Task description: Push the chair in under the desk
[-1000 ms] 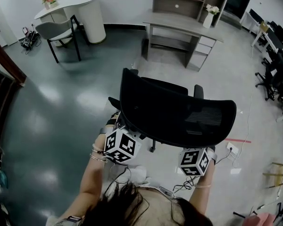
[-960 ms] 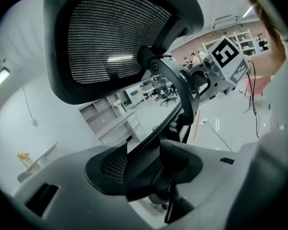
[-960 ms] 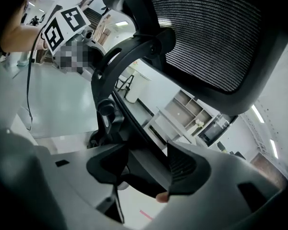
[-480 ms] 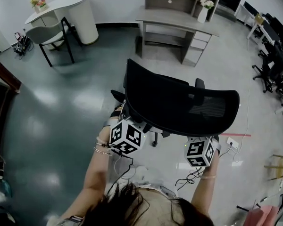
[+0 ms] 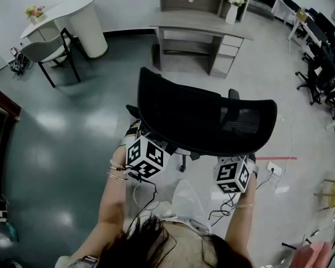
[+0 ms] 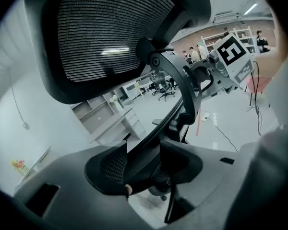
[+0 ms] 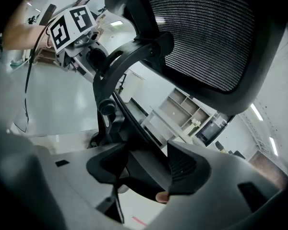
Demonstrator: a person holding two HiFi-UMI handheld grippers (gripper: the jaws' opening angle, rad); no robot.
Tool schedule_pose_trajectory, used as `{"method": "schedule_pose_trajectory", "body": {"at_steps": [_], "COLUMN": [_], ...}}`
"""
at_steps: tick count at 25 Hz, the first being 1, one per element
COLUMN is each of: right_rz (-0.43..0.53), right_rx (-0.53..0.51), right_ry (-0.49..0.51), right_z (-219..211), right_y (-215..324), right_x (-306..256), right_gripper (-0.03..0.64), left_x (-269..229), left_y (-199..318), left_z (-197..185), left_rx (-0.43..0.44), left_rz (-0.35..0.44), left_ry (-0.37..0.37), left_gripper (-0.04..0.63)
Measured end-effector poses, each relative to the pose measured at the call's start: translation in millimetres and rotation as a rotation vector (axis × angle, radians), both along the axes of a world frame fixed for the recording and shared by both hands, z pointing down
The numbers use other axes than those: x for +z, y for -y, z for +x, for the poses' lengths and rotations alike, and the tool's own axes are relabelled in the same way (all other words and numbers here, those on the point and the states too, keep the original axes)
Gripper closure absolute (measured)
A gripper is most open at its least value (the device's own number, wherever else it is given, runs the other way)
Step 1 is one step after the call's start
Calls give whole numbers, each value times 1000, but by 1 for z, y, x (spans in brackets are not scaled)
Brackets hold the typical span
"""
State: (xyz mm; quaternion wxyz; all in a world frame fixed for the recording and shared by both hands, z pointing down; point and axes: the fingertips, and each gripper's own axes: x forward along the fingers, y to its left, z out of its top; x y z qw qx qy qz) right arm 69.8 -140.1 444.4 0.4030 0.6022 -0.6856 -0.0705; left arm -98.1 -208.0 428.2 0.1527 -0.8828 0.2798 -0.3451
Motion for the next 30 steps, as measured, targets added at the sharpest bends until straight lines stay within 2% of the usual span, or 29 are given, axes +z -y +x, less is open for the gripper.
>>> {"method": "schedule_pose_trajectory", "body": {"at_steps": [8, 12, 21, 30], "right_rz": [9, 2, -1, 0], "right_rx": [-16, -39, -125, -160], "right_ry": [-12, -10, 4, 13], "right_z": [29, 41, 61, 82], "right_y": [33, 46, 69, 80], "right_x": [-1, -1, 0, -1], "right_gripper": [380, 380, 379, 373], "left_x": [0, -1, -1, -2], "left_y": [35, 44, 53, 63], "left_z": [29, 41, 54, 69], "left_rx": [-1, -7, -12, -18], "left_rz": [-94, -134, -125, -126], "left_ry": [74, 88, 91, 99], "left_gripper": [379, 379, 379, 379]}}
